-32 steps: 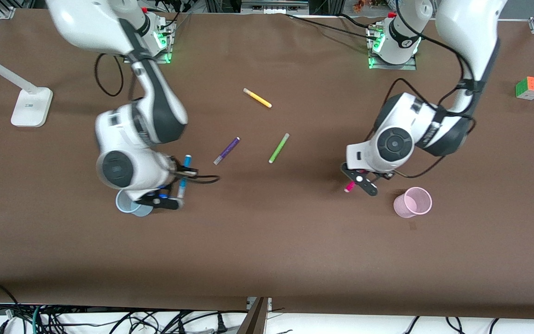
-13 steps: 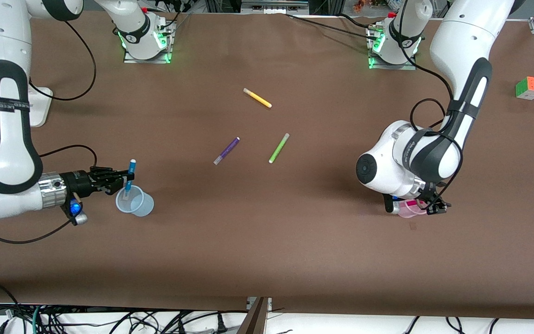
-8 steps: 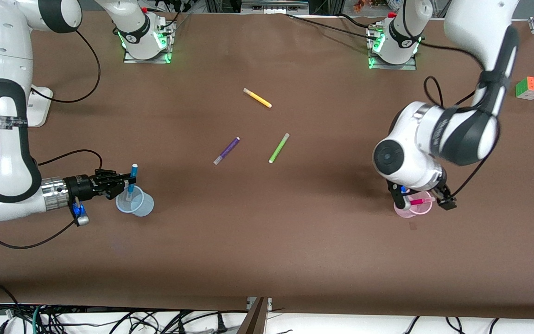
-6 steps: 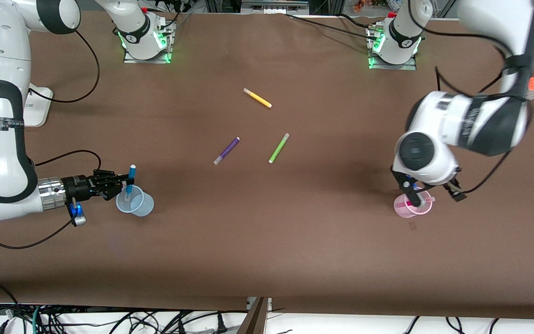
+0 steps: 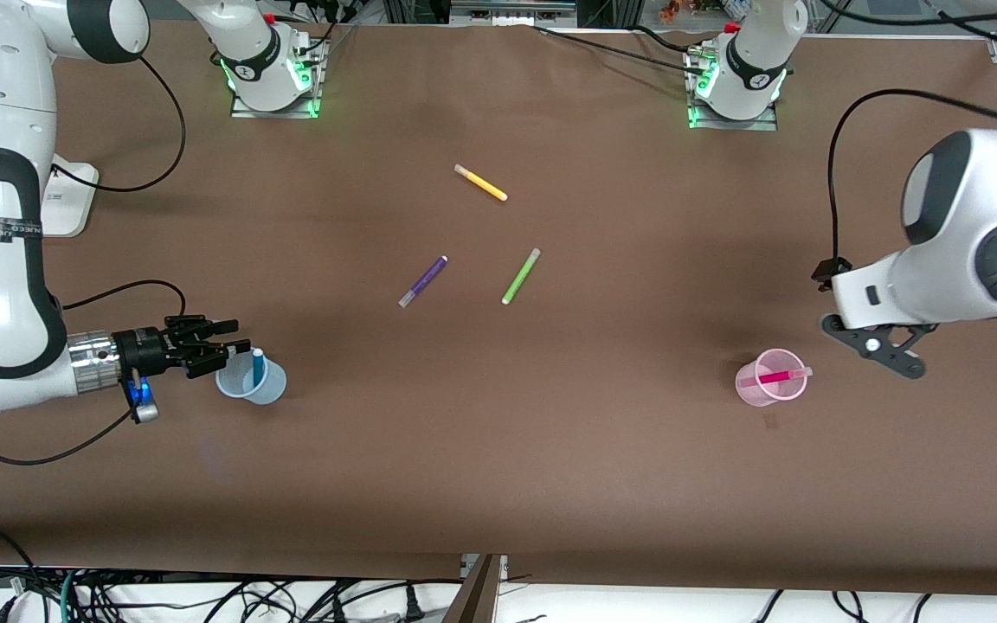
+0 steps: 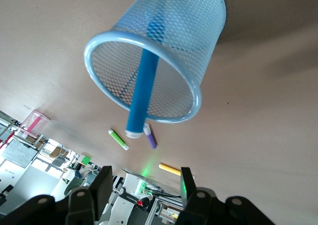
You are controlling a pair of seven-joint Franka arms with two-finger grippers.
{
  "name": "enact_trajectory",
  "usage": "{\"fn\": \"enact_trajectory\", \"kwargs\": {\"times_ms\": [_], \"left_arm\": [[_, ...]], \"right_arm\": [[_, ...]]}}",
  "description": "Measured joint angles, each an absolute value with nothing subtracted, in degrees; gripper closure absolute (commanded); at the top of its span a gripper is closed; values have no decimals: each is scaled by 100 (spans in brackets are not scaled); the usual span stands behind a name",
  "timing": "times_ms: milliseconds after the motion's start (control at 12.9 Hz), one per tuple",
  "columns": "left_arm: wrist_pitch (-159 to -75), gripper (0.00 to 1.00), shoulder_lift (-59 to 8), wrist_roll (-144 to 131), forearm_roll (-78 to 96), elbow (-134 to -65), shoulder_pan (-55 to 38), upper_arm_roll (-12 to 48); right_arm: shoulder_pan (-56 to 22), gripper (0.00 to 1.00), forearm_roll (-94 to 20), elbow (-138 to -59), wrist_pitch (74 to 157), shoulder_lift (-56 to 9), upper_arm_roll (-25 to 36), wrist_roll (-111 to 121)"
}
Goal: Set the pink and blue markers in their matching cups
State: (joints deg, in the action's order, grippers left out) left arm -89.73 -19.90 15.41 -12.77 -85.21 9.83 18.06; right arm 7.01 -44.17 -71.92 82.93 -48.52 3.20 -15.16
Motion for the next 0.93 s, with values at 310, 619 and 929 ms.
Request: {"fn": "enact_trajectory", "kwargs": {"times_ms": [310, 619, 929], "left_arm": [[-8611, 0, -1313, 226, -595, -8517, 966, 1913], [-8604, 0, -863, -156, -342, -8461, 797, 1452], [-8984, 0, -396, -279, 83, -8889, -327, -62]], "right_arm": [[697, 25, -3943, -6658, 8056, -4580, 315, -1510], [551, 7, -2147, -6226, 7529, -3393, 269, -510], [266, 1, -1012, -6223, 6957, -2295, 263, 28]]}}
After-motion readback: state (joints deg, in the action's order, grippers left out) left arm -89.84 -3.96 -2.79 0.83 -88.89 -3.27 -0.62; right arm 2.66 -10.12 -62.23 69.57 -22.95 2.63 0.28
